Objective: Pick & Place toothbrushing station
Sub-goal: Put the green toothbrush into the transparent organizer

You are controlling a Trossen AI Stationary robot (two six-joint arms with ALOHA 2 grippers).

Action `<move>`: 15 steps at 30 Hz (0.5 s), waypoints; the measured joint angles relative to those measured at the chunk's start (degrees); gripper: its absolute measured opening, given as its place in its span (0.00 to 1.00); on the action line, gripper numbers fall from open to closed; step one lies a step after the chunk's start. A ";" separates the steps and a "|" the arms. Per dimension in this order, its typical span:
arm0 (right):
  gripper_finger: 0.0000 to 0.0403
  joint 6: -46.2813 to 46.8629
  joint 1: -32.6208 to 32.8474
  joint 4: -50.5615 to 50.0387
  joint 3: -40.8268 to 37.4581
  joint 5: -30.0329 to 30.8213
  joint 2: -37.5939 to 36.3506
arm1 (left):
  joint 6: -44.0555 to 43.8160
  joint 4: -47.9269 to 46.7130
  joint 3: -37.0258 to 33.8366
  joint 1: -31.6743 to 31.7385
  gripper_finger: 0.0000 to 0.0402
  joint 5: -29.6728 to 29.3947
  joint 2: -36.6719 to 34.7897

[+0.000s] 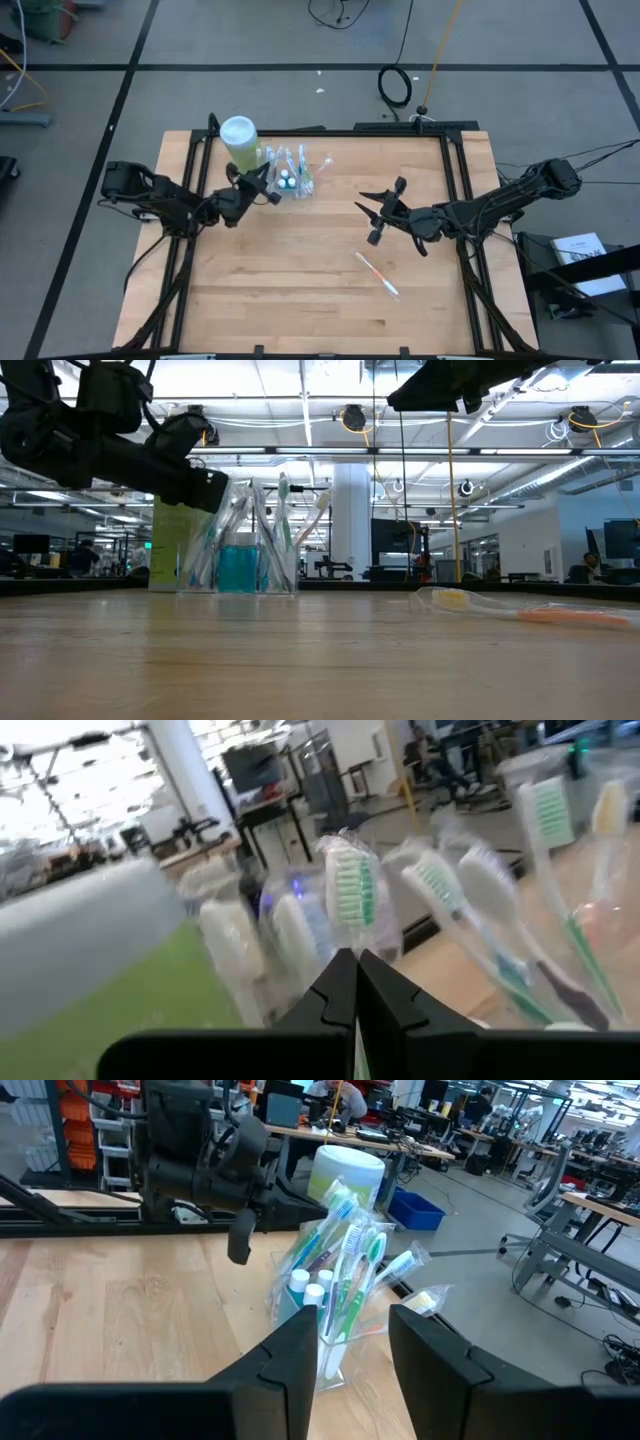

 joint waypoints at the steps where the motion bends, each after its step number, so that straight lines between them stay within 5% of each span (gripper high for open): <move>1: 0.29 0.00 0.00 0.00 0.00 0.00 0.00 | -1.29 -0.73 0.00 -0.24 0.00 -0.81 0.00; 15: 0.29 0.02 0.00 -0.16 0.00 0.00 0.00 | -2.32 -8.13 0.00 -2.00 0.01 -4.78 -0.02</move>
